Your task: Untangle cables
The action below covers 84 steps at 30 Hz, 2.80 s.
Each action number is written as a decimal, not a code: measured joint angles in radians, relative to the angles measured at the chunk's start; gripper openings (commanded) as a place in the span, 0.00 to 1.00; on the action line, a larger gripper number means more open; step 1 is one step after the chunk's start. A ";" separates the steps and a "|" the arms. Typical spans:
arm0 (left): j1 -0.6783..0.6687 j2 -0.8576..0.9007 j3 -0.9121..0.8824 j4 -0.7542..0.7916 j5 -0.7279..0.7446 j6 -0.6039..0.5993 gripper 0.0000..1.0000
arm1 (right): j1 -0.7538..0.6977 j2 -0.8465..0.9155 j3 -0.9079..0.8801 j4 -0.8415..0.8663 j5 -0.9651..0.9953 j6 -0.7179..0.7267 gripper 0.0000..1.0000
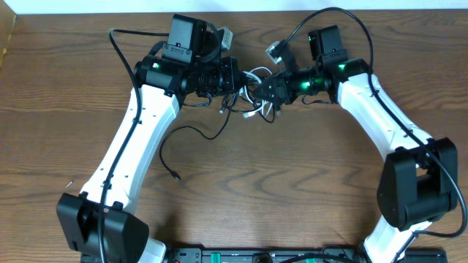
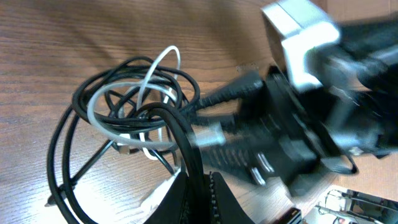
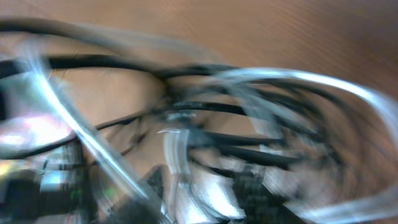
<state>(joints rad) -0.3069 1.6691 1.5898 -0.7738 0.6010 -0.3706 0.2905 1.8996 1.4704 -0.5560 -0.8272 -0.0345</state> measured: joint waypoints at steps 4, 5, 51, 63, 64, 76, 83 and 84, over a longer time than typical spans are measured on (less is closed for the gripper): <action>0.000 0.000 0.000 -0.002 -0.003 0.000 0.08 | -0.003 0.009 0.000 -0.002 0.277 0.171 0.01; 0.000 0.000 0.000 -0.006 -0.007 0.000 0.07 | -0.007 0.009 0.000 -0.006 0.337 0.210 0.01; 0.249 -0.147 0.000 -0.115 -0.361 0.136 0.08 | -0.617 0.009 0.000 -0.382 0.631 0.183 0.01; 0.216 -0.147 0.000 -0.108 -0.146 0.163 0.07 | -0.602 0.009 0.201 -0.383 0.399 0.099 0.01; 0.208 -0.147 0.000 -0.108 -0.140 0.163 0.08 | -0.603 0.009 0.231 -0.378 0.402 0.103 0.01; 0.049 -0.147 0.000 -0.043 -0.115 0.163 0.08 | -0.683 0.003 0.511 -0.114 0.676 0.177 0.01; 0.006 -0.146 0.000 -0.015 -0.109 0.163 0.08 | -0.717 0.043 0.511 -0.022 0.830 0.184 0.01; 0.004 -0.146 0.000 -0.010 -0.109 0.163 0.08 | -0.723 0.058 0.512 -0.015 0.842 0.184 0.01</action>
<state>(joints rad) -0.3031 1.5227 1.5898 -0.7834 0.4923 -0.2081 -0.4324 1.9575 1.9823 -0.5709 0.0151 0.1493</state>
